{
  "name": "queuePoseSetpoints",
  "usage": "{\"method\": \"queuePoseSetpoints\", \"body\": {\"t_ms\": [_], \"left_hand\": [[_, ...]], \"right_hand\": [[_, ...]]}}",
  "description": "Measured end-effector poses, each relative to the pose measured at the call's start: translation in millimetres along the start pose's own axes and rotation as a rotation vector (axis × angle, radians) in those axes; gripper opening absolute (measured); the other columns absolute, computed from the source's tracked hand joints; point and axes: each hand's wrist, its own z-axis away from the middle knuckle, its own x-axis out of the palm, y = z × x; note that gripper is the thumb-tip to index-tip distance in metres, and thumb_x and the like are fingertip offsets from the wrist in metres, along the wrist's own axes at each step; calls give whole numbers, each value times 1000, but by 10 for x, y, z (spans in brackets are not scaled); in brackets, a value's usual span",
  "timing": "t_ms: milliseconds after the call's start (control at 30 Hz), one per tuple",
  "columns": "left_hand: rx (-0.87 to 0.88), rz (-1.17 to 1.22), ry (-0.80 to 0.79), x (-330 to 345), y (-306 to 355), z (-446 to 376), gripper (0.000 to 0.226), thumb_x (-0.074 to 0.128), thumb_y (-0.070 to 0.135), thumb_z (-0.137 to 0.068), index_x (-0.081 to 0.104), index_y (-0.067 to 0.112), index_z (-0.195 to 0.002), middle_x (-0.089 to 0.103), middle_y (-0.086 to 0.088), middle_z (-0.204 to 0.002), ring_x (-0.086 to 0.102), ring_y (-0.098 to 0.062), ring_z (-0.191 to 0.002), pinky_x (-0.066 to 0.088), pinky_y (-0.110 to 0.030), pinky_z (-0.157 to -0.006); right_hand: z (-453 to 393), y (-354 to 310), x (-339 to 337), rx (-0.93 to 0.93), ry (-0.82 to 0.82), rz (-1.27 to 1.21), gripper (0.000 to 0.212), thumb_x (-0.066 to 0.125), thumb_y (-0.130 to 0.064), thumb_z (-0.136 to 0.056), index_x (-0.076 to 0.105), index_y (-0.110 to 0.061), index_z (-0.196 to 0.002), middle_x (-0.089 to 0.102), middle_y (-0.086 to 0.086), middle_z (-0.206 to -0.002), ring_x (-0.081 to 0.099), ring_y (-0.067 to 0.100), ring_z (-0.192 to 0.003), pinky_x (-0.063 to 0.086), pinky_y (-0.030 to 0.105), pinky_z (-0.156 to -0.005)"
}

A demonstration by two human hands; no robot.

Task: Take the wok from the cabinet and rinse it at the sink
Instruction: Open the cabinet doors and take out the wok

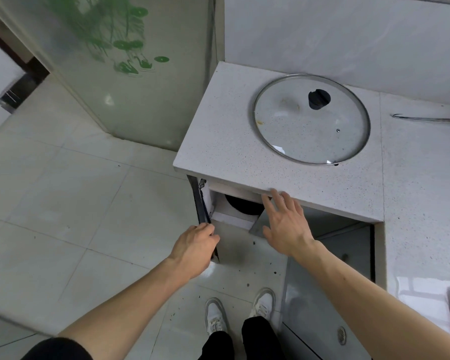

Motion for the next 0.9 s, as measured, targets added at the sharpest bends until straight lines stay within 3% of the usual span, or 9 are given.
{"method": "queuePoseSetpoints", "body": {"t_ms": [100, 167, 267, 333, 433, 567, 767, 900], "left_hand": [[8, -85, 18, 47, -168, 182, 45, 78, 4, -30, 68, 18, -71, 65, -3, -86, 66, -22, -93, 54, -24, -72], [-21, -117, -43, 89, -306, 285, 49, 80, 7, -36, 70, 14, -84, 68, -10, -99, 61, -28, -117, 55, -33, -89], [-95, -164, -82, 119, -468, 401, 48, 70, 9, -67, 63, 6, -114, 61, -16, -125, 40, -32, -140, 39, -36, -111], [-154, -156, -113, 119, -596, 466, 58, 57, 5, -81, 43, -1, -137, 42, -19, -145, 16, -32, -149, 21, -36, -120], [-146, -108, -127, 95, -711, 463, 72, 52, -1, -85, 20, 1, -150, 15, -11, -160, 3, -28, -151, 10, -35, -123], [-181, -49, -153, 153, -714, 518, 88, 51, -4, -84, -2, 4, -154, -13, -4, -164, 1, -33, -150, 11, -37, -121], [-176, -76, -145, 236, -699, 576, 90, 48, 0, -85, -11, 3, -153, -26, -9, -160, -15, -32, -149, 1, -38, -121], [-194, -48, -121, 221, -682, 572, 89, 45, -1, -85, -13, 3, -152, -26, -12, -160, -16, -32, -149, -1, -39, -122]], "right_hand": [[-42, -42, -5, 24, -6, -1, 78, 55, -36, -88, 13, -18, -151, 5, 10, -158, 8, 35, -145, 17, 48, -119], [-72, -81, -13, 58, -7, -12, 80, 56, -38, -86, 13, -19, -151, 8, 9, -158, 10, 35, -144, 19, 49, -118], [-101, -144, -37, 92, -16, -21, 79, 55, -40, -87, 12, -21, -150, 10, 11, -156, 12, 36, -142, 21, 49, -117], [-123, -196, -50, 103, -15, -10, 79, 55, -41, -87, 11, -22, -150, 12, 12, -154, 14, 36, -141, 22, 49, -116], [-130, -159, -55, 125, -21, -8, 78, 55, -42, -88, 11, -22, -149, 14, 12, -154, 16, 36, -140, 24, 49, -115], [-140, -157, -62, 121, -29, 10, 81, 56, -45, -87, 11, -22, -150, 13, 11, -156, 15, 35, -142, 24, 50, -116], [-117, -124, -49, 113, -38, 4, 85, 57, -45, -86, 8, -23, -152, 10, 7, -158, 12, 33, -145, 21, 50, -117], [-113, -121, -42, 114, -33, 2, 86, 57, -45, -86, 8, -23, -152, 8, 5, -159, 10, 32, -145, 20, 50, -118]]}}
